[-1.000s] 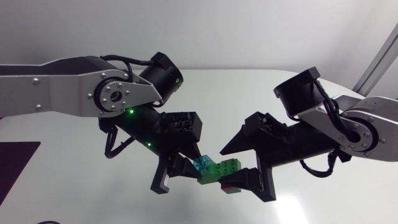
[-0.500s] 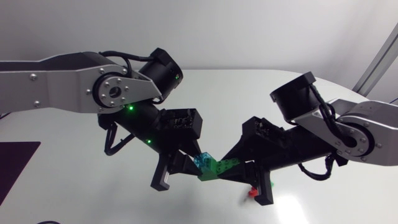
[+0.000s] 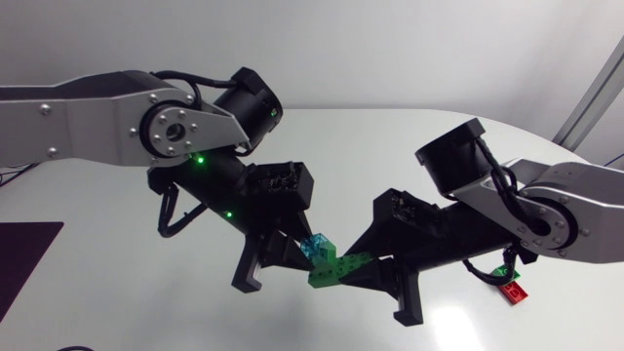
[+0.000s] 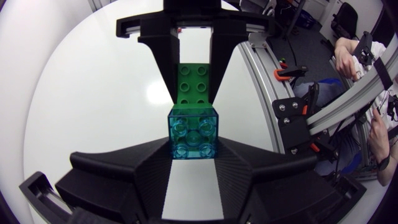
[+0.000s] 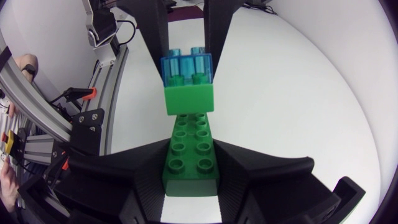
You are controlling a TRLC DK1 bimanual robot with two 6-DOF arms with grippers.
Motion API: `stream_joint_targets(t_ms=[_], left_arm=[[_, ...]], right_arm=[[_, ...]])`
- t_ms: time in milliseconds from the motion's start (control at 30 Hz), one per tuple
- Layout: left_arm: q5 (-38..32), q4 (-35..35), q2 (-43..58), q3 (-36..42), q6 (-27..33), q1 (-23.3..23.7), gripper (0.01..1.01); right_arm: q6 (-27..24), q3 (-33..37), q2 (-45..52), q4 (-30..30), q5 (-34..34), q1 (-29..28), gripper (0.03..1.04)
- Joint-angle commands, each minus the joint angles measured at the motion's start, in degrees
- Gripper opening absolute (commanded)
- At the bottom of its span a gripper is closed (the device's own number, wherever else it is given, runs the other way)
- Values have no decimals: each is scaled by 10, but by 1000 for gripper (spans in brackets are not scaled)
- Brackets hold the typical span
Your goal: Separate the duplo bricks
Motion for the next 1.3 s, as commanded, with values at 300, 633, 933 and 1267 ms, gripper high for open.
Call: stream_joint_targets(t_ms=[300,633,933,1267], left_arm=[[-43,-26,21,-16,64,40,310],[-129,48,72,-85,67,46,310],[-139,52,70,-94,64,39,310],[-147,53,65,-96,58,29,311]], right_arm=[[8,-52,45,85,33,-96,202],[17,-98,87,186,54,-142,220],[18,-116,147,221,97,-117,246],[-2,-128,172,197,123,-109,992]])
